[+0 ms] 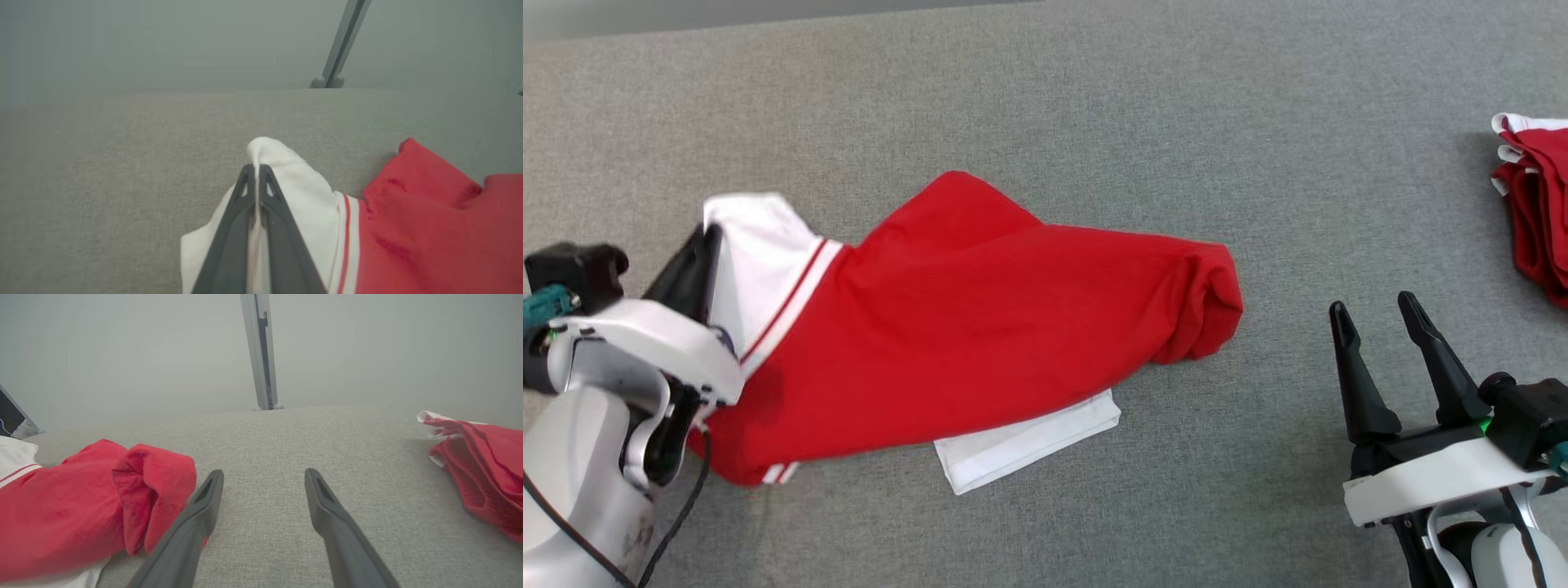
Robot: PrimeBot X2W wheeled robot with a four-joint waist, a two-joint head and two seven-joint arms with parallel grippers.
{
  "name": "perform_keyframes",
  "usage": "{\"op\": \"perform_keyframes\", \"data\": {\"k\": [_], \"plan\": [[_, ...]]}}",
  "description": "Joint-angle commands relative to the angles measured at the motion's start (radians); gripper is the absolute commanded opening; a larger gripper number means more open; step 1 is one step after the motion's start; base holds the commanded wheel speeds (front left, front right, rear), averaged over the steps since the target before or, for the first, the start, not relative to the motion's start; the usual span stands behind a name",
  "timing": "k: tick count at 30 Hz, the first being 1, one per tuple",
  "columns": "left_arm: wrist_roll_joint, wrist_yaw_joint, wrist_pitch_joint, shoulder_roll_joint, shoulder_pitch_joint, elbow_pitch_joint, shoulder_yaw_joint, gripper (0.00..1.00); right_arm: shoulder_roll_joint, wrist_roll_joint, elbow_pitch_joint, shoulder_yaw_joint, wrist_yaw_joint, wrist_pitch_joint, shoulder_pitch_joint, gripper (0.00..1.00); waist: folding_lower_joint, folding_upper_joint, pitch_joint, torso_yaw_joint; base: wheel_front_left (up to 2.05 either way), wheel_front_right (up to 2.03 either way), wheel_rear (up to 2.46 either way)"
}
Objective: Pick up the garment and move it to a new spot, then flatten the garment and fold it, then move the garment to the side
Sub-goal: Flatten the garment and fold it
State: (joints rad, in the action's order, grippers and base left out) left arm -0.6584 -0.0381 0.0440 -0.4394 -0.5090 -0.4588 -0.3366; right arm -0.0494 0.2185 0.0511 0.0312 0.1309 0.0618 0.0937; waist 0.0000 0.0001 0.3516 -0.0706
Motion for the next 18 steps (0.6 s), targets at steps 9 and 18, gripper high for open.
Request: {"op": "perform_keyframes", "data": {"k": [9,18], "plan": [[0.096,0.062,0.118,-0.009,-0.057,0.18,-0.008,0.0,-0.004,0.014,-0.012,-0.002,0.0,0.008,-0.018,1.0,0.0,-0.0001,-0.043,-0.017,0.0,0.0,0.0],[0.18,0.132,0.181,-0.024,0.075,0.414,-0.036,0.0,-0.004,0.019,-0.005,-0.021,0.0,0.002,-0.048,1.0,0.0,-0.0001,-0.08,-0.003,0.0,0.0,0.0]]}}
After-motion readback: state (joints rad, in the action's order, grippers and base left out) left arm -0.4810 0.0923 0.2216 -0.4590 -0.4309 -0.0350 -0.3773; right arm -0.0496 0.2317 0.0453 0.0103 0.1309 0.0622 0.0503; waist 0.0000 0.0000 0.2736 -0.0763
